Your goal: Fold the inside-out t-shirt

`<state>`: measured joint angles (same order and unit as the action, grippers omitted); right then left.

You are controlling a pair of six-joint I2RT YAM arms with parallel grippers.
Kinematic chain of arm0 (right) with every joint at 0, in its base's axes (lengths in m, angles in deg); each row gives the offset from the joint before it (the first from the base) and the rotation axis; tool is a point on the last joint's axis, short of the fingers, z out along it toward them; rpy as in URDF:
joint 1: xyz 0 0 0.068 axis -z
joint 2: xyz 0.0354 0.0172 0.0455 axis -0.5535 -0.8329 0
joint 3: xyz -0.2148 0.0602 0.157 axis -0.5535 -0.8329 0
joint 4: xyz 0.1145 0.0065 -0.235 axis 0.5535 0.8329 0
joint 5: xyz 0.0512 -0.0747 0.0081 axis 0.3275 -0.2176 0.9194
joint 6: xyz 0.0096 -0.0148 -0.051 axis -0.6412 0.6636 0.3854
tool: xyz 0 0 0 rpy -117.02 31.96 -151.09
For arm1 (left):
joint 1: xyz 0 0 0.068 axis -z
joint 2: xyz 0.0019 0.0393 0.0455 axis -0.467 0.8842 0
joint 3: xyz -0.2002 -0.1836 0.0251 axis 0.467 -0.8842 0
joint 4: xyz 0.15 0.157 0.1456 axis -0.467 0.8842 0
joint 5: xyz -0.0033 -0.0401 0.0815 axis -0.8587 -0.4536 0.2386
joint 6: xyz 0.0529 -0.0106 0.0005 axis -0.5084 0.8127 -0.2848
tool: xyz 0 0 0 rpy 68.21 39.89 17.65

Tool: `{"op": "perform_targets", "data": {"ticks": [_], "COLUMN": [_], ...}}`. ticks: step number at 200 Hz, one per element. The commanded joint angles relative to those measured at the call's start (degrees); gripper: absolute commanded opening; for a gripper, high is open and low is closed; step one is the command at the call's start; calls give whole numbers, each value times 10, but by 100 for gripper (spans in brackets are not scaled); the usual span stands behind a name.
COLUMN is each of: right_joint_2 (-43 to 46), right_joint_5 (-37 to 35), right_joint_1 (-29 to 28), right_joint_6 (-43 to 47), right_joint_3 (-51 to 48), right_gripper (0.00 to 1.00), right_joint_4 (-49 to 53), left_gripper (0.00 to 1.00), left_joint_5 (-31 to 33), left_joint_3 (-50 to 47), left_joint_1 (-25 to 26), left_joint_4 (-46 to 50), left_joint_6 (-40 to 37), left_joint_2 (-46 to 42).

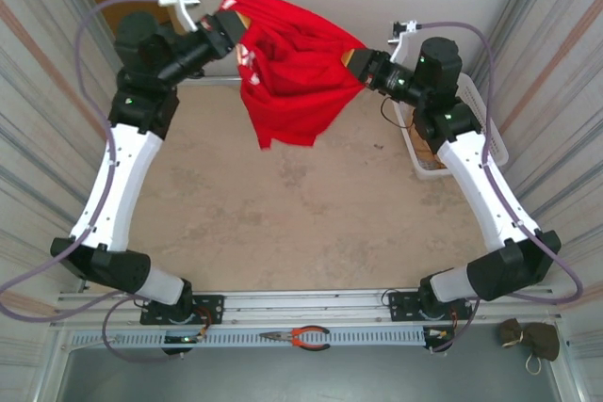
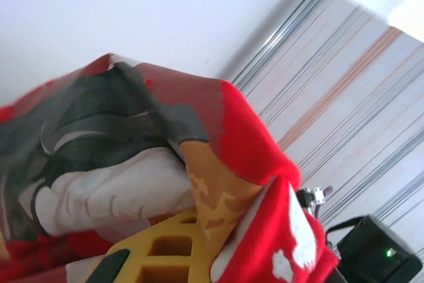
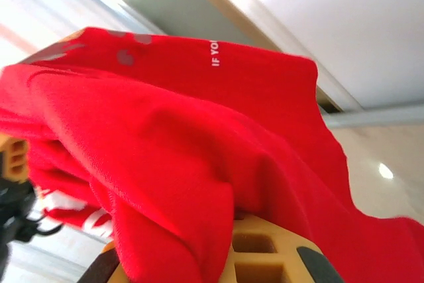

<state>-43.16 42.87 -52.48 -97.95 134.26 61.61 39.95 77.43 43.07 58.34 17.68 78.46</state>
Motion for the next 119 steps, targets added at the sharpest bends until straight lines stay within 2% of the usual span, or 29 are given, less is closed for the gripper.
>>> {"op": "perform_targets", "data": {"ticks": [1,13,53,63,81,85,93,97,107,119], "right_joint_2": [52,65,86,80,59,53,44,42,48,73], "right_joint_5": [16,9,7,-2,-51,-68,-114,-133,-167,-192], "right_joint_1": [-4,-4,-12,-15,-19,-18,-20,-23,-32,-53], "right_joint_6": [-11,-17,-48,-27,36,55,86,99,119,131], "right_joint_3": [-9,-69,-330,-370,-408,-409,-405,-403,-406,-413], "right_gripper": [0,0,0,0,0,11,43,52,62,67], "right_joint_4": [-81,-92,-225,-219,-144,-118,-56,-30,2,19], "left_gripper": [0,0,0,0,0,0,0,0,0,0], "left_joint_5": [-42,-45,-80,-104,-132,-138,-147,-150,-156,-167], "left_joint_3": [-24,-78,-336,-391,-477,-491,-514,-522,-535,-538], "left_joint_1": [-7,-7,-7,-8,-3,-3,-2,0,5,13], "left_joint_4": [-19,-25,-106,-141,-222,-238,-264,-272,-292,-300], "left_joint_6": [38,37,61,72,99,105,114,119,128,127], "left_joint_2": [-10,-23,-59,-57,-52,-51,-47,-45,-41,-43]}}
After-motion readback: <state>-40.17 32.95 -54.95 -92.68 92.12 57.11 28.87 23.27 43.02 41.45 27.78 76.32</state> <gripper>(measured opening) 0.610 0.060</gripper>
